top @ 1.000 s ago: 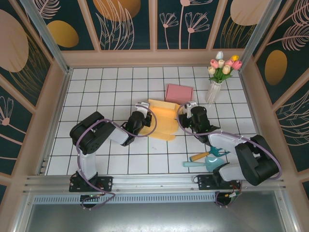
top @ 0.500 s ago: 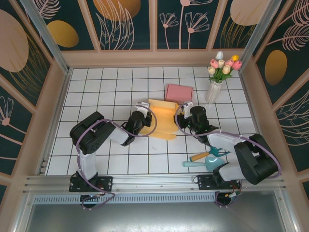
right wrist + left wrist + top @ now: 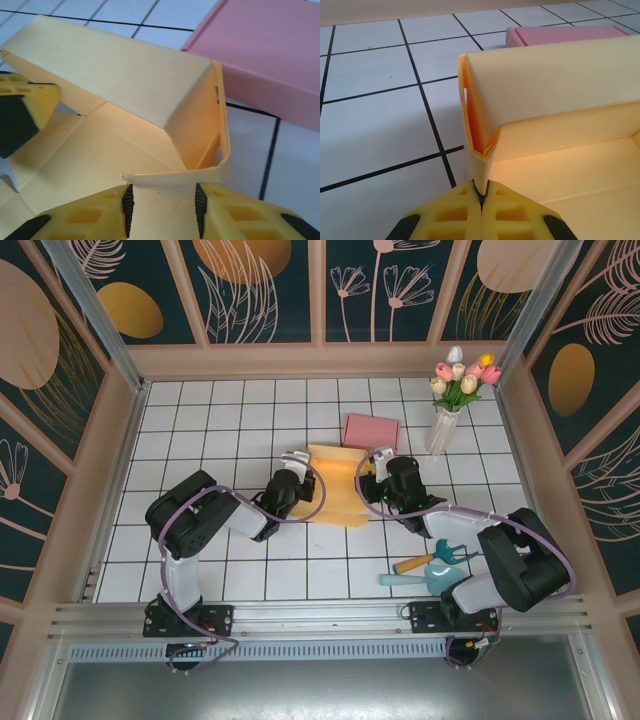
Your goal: Fold the paper box
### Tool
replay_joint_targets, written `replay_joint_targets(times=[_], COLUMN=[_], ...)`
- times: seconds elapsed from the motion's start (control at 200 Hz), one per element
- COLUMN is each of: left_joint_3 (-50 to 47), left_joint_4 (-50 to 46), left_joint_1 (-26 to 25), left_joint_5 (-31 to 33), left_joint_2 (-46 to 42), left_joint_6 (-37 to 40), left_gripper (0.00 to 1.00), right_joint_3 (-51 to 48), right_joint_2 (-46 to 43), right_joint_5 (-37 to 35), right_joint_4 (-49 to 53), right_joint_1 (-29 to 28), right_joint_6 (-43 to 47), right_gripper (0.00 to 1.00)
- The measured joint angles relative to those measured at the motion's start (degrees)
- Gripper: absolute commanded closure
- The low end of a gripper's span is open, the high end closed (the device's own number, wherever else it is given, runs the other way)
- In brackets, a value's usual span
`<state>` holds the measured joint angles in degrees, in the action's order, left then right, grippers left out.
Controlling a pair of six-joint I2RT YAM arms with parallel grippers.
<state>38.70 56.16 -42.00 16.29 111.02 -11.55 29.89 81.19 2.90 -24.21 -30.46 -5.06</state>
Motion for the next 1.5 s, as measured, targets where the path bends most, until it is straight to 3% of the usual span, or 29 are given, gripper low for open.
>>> replay_joint_targets(times=[0.56,0.791,1.116,1.321,1.496], left_joint_3=[1.4,2.2,2.3,2.5,2.5], left_joint_4=[-1.4,-2.4,-2.4,-2.4,-2.4], left_joint_1=[0.0,0.0,0.0,0.0,0.0], left_joint_5=[0.2,0.2,0.2,0.1,0.0], left_joint_2=[0.4,0.6,0.6,0.8,0.8], left_joint_6=[0.0,0.0,0.0,0.0,0.0], left_gripper=[1.00,1.00,1.00,1.00,1.00], right_joint_3=[0.0,0.8,-4.5,-4.5,-4.5], right_joint_2=[-14.0,-15.9,-12.1,-7.3,-2.1], right_joint_5=[-6.6,-9.7,-2.1,5.0,9.8], right_joint_4=[15.1,19.8,11.0,5.4,3.2], right_joint_1=[0.0,0.1,5.0,10.1,10.8], right_joint_6=[-3.8,8.0,28.8,34.7,38.2], right_gripper=[0.52,0.50,0.49,0.49,0.49])
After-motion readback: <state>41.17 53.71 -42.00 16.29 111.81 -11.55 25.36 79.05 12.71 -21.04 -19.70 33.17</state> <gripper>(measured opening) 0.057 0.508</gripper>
